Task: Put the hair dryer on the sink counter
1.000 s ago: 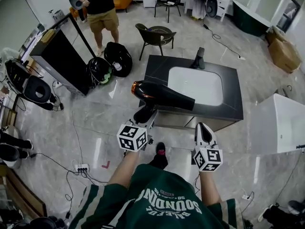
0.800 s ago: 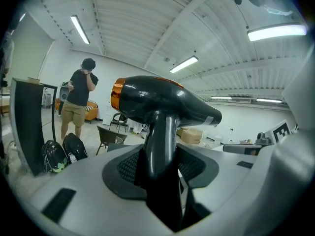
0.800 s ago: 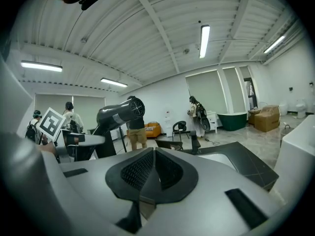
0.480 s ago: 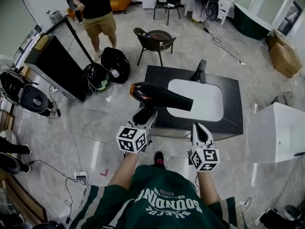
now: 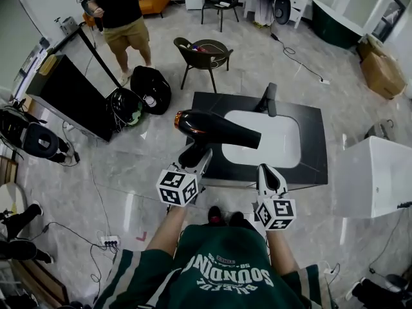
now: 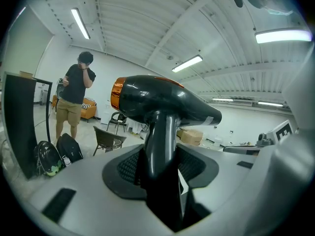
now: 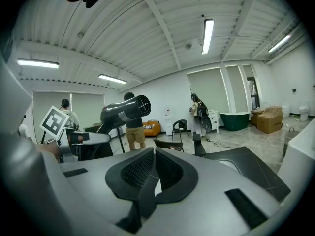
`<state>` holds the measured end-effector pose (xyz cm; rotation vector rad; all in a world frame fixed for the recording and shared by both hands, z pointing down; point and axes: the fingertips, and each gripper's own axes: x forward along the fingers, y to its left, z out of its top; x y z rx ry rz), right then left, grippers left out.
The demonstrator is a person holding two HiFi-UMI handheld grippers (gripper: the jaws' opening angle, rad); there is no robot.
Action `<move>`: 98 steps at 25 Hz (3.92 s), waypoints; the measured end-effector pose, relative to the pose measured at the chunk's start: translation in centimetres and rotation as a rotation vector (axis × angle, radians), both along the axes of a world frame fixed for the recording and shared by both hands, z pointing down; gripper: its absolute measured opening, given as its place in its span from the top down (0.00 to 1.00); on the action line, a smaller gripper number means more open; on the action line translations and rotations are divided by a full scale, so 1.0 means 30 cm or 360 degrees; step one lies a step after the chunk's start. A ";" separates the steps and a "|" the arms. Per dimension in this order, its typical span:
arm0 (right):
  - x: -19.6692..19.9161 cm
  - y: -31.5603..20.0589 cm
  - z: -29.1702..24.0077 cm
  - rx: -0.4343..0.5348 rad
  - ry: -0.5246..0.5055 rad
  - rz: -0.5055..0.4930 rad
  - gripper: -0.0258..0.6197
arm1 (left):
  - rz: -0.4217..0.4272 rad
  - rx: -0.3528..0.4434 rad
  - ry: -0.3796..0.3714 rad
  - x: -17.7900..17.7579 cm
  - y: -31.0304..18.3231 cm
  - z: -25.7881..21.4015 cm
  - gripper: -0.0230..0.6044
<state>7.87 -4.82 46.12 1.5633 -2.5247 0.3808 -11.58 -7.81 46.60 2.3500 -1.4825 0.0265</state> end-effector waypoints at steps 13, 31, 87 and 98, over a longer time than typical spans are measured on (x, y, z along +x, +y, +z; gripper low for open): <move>0.043 -0.123 -0.024 0.0022 -0.0044 -0.0122 0.89 | -0.0128 -0.0006 -0.0025 0.040 -0.044 -0.005 0.66; 0.185 -0.233 0.025 -0.0002 -0.0063 -0.0325 0.89 | -0.0354 -0.0002 -0.0122 0.103 -0.117 0.051 0.66; 0.095 -0.871 0.288 -0.0354 0.0059 -0.0164 0.89 | -0.0152 -0.0399 -0.0031 0.059 -0.920 0.555 0.66; 0.107 -0.896 0.353 -0.0446 0.0031 -0.0126 0.89 | -0.0200 -0.0502 -0.0007 0.044 -0.987 0.688 0.66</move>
